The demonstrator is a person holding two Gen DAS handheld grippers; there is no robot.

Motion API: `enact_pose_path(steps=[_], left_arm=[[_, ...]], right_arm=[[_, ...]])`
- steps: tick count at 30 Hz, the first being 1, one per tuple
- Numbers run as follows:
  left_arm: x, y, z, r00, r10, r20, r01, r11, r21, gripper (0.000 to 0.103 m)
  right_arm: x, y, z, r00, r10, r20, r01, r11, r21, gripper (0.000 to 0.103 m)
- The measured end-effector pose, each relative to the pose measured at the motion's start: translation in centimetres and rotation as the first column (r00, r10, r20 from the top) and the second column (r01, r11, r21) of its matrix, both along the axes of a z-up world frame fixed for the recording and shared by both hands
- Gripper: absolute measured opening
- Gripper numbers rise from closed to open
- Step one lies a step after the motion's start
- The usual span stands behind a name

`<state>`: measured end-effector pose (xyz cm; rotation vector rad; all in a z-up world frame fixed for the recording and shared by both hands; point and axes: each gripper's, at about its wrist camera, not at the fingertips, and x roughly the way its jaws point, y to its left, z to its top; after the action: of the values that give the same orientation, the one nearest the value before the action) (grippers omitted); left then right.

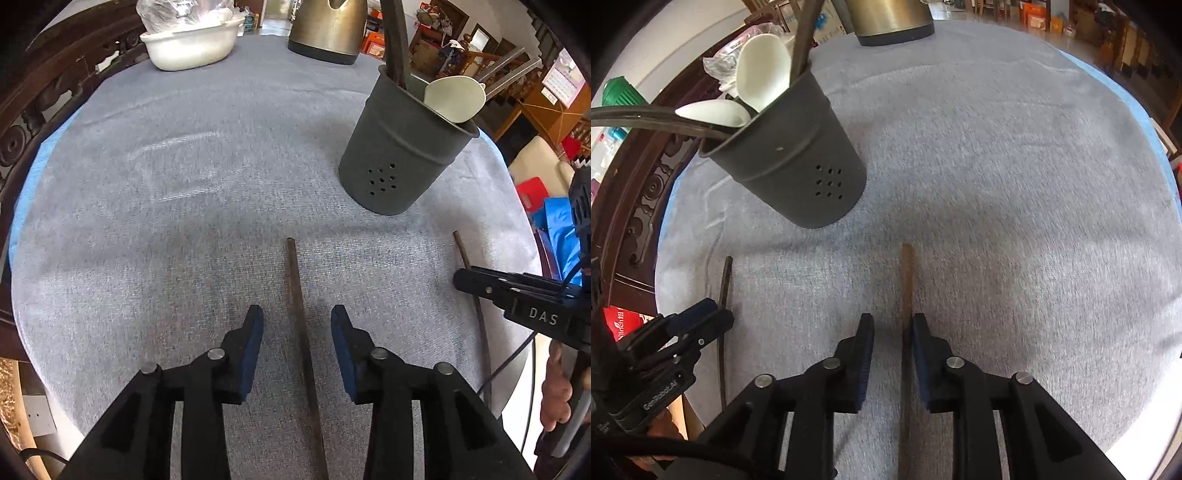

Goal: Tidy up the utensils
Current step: 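Close the left gripper on its chopstick while the right gripper closes on the other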

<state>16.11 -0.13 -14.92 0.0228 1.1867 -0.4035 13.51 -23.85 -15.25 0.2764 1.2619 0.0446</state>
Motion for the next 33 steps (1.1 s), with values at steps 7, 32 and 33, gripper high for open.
enact_pose_path(steps=[7,32,33], left_arm=[[2.1,-1.6,0.7,1.0,-0.001,0.026,0.0,1.0,0.026,0.028],[-2.5,-0.8,9.2,0.966,0.019,0.259,-0.005,0.998,-0.055,0.006],[-2.5,-0.9,9.0,0.964,0.017,0.267,-0.002,0.998,-0.056,0.006]], right_arm=[[0.5,1.3,-0.1,0.996,0.049,0.077,-0.043,0.996,-0.078,0.019],[-1.3,-3.6,1.3,0.997,-0.041,0.066,0.029,0.986,0.166,0.03],[-1.9,-3.4,1.4,0.997,-0.031,0.07,0.021,0.988,0.15,0.034]])
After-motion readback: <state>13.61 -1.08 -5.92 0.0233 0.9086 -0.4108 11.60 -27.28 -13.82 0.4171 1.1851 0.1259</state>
